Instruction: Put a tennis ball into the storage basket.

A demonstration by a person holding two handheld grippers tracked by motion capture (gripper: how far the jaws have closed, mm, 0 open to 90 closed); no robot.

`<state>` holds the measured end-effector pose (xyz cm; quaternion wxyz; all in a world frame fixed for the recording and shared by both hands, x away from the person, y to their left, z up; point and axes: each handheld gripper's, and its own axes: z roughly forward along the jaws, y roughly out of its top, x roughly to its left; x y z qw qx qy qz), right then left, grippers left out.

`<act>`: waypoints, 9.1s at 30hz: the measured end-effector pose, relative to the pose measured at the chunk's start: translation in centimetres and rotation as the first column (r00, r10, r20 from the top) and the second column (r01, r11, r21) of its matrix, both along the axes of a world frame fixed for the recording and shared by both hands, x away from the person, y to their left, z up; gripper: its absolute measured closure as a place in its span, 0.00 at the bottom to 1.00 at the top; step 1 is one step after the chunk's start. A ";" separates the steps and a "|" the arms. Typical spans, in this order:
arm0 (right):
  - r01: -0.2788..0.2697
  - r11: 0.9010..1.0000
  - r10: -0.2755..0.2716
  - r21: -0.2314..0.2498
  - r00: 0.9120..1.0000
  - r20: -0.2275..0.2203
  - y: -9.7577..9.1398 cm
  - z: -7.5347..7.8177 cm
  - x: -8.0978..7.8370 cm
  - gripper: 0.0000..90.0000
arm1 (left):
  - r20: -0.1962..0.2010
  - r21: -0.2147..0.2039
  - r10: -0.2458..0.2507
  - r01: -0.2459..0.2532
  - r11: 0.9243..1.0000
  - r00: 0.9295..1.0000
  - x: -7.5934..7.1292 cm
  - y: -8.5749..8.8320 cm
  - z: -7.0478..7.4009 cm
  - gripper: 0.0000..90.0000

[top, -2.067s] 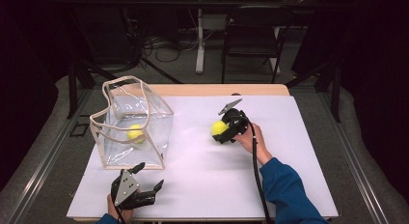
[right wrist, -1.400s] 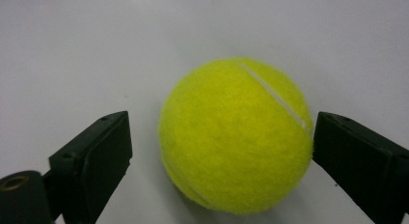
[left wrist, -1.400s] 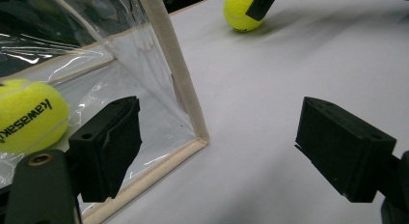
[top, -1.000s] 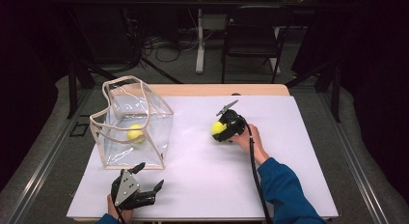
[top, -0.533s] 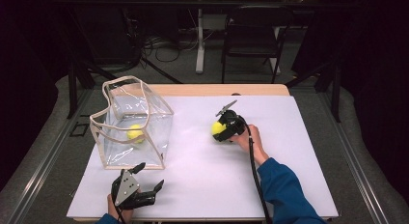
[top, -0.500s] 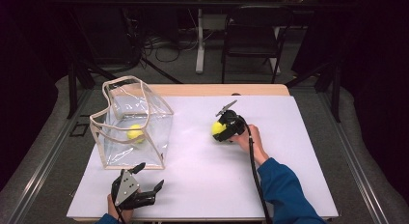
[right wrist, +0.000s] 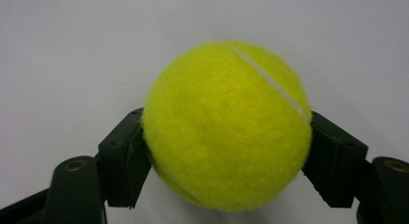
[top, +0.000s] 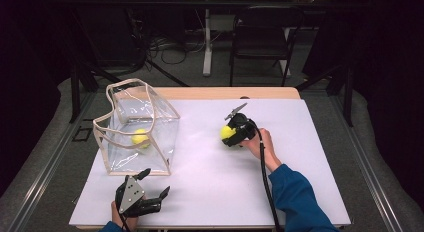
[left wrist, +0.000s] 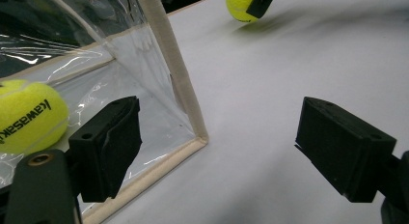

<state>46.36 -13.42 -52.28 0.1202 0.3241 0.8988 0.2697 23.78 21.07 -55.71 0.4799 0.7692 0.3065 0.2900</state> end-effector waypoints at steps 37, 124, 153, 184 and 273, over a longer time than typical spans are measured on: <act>-0.048 0.999 0.049 -0.021 0.999 0.024 0.2 2.4 -1.9 0.29 | 0.000 -0.003 0.003 -0.003 1.000 1.000 -0.1 0.0 0.0 0.18; -0.180 0.982 0.185 -0.055 0.977 0.110 4.6 7.7 -4.4 0.29 | 0.003 -0.003 -0.001 0.001 1.000 1.000 -0.1 0.1 0.1 0.18; -0.211 0.975 0.220 -0.076 0.966 0.134 6.2 9.4 -4.1 0.29 | 0.002 -0.008 0.002 -0.002 1.000 1.000 -0.1 0.1 0.1 0.18; -0.219 0.973 0.230 -0.077 0.956 0.183 7.0 11.4 -4.2 0.29 | 0.007 -0.012 0.002 -0.002 1.000 1.000 -0.2 0.1 0.1 0.18; -0.294 0.955 0.293 -0.041 0.909 0.298 12.2 17.7 -4.3 0.29 | 0.018 -0.025 0.010 -0.010 1.000 1.000 -0.2 0.3 0.2 0.18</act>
